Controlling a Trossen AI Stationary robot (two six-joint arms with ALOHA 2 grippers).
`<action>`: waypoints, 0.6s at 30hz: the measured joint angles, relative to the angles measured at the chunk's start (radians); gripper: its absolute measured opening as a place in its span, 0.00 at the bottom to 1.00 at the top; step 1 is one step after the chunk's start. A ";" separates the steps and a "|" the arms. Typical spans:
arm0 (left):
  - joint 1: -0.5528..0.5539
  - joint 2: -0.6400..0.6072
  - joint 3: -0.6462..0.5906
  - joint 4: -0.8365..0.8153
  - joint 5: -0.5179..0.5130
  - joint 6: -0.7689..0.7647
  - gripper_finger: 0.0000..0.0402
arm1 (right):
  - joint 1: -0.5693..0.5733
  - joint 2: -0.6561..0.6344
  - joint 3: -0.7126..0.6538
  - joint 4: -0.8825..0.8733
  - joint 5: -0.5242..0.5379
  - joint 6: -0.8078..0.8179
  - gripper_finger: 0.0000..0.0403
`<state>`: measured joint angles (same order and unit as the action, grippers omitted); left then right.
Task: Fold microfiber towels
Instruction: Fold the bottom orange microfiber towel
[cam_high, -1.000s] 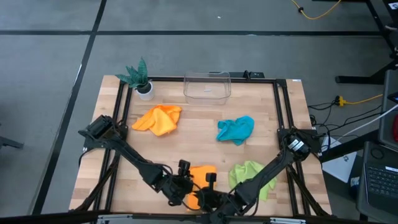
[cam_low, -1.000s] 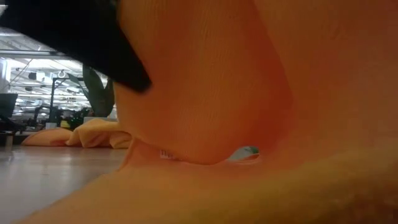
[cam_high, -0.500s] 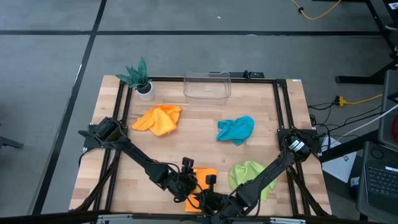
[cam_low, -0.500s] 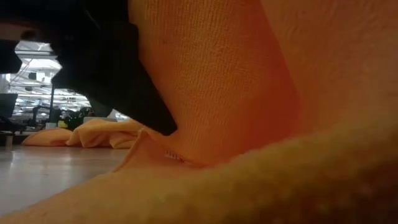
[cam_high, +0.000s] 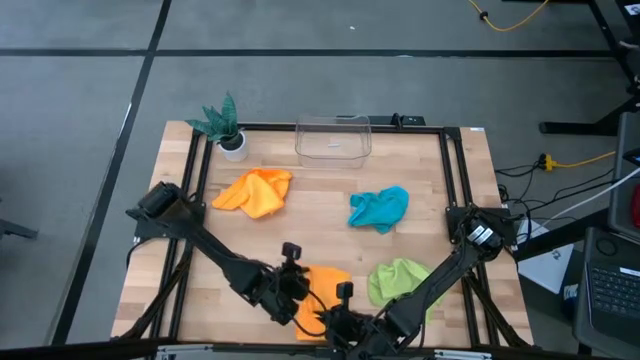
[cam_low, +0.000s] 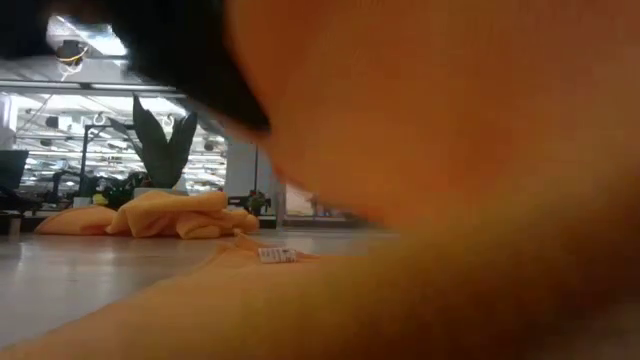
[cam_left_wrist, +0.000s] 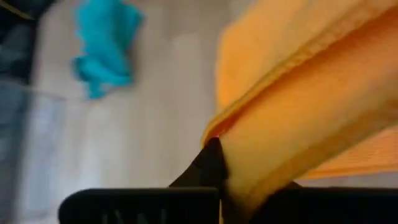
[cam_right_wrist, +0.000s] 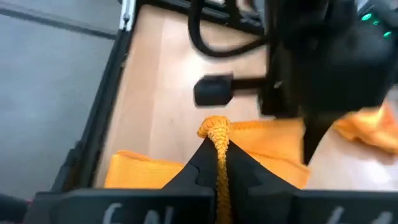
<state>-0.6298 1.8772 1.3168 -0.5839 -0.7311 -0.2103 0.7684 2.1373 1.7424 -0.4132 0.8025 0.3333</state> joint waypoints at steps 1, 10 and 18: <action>-0.008 -0.024 0.020 -0.064 -0.030 -0.014 0.00 | 0.003 -0.010 0.000 -0.023 0.022 -0.002 0.02; -0.038 -0.182 0.215 -0.379 -0.131 -0.051 0.00 | -0.023 -0.108 0.003 -0.067 0.291 -0.195 0.02; -0.048 -0.253 0.320 -0.621 -0.120 -0.142 0.00 | -0.065 -0.164 0.003 -0.197 0.301 -0.204 0.02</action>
<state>-0.6773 1.6245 1.6368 -1.2052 -0.8508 -0.3522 0.7037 1.9729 1.7451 -0.6100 1.1033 0.1296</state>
